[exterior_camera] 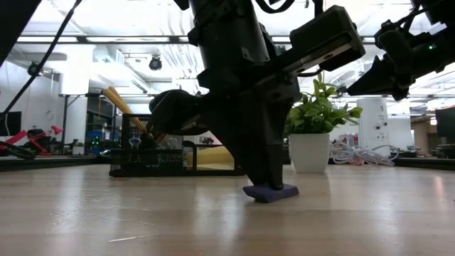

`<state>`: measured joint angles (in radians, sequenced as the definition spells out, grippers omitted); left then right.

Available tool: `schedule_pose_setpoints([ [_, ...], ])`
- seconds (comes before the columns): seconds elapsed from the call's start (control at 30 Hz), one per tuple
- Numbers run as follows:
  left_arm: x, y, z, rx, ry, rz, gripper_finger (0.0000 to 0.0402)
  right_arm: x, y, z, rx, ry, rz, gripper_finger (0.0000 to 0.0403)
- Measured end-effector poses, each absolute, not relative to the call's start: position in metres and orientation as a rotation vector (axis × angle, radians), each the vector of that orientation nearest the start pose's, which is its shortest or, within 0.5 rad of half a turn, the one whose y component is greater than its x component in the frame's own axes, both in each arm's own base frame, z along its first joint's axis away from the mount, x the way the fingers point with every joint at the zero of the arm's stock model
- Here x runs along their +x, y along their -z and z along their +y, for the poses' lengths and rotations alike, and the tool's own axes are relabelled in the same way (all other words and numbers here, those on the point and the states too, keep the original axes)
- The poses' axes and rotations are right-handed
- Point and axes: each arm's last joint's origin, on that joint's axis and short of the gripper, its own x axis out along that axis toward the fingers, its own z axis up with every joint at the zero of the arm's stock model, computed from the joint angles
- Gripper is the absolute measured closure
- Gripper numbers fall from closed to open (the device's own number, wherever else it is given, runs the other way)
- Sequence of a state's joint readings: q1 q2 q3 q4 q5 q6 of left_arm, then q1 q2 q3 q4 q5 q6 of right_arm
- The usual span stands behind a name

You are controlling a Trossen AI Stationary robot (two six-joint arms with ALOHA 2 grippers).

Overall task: Pick and place office supplies into organizer
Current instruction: Put the blue eraser in the black desk organizer

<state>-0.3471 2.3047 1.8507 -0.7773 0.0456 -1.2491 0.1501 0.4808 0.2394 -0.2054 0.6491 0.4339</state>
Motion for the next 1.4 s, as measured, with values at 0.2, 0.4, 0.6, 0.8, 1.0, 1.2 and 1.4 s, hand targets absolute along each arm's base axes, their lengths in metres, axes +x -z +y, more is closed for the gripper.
schedule_pose_setpoints([
  [0.2,0.447,-0.155,-0.163,-0.886,-0.456,1.239,0.039,0.121,-0.186,0.001,0.243,0.569,0.301,0.039],
  [0.4,0.447,-0.155,-0.163,-0.882,-0.451,1.239,0.0391,0.121,-0.186,0.001,0.243,0.569,0.301,0.039],
  [0.6,0.447,-0.158,-0.163,-0.847,-0.418,1.238,0.0391,0.121,-0.186,0.001,0.243,0.569,0.301,0.039],
  [0.8,0.446,-0.162,-0.163,-0.84,-0.412,1.225,0.0391,0.121,-0.186,0.001,0.243,0.57,0.302,0.039],
  [1.0,0.446,-0.171,-0.164,-0.848,-0.39,1.207,0.0392,0.121,-0.186,0.001,0.243,0.57,0.302,0.039],
  [1.2,0.444,-0.177,-0.164,-0.852,-0.38,1.202,0.0401,0.121,-0.186,0.001,0.211,0.565,0.311,0.039],
  [1.4,0.444,-0.178,-0.163,-0.837,-0.371,1.199,0.0401,0.121,-0.186,0.001,0.189,0.56,0.317,0.039],
])
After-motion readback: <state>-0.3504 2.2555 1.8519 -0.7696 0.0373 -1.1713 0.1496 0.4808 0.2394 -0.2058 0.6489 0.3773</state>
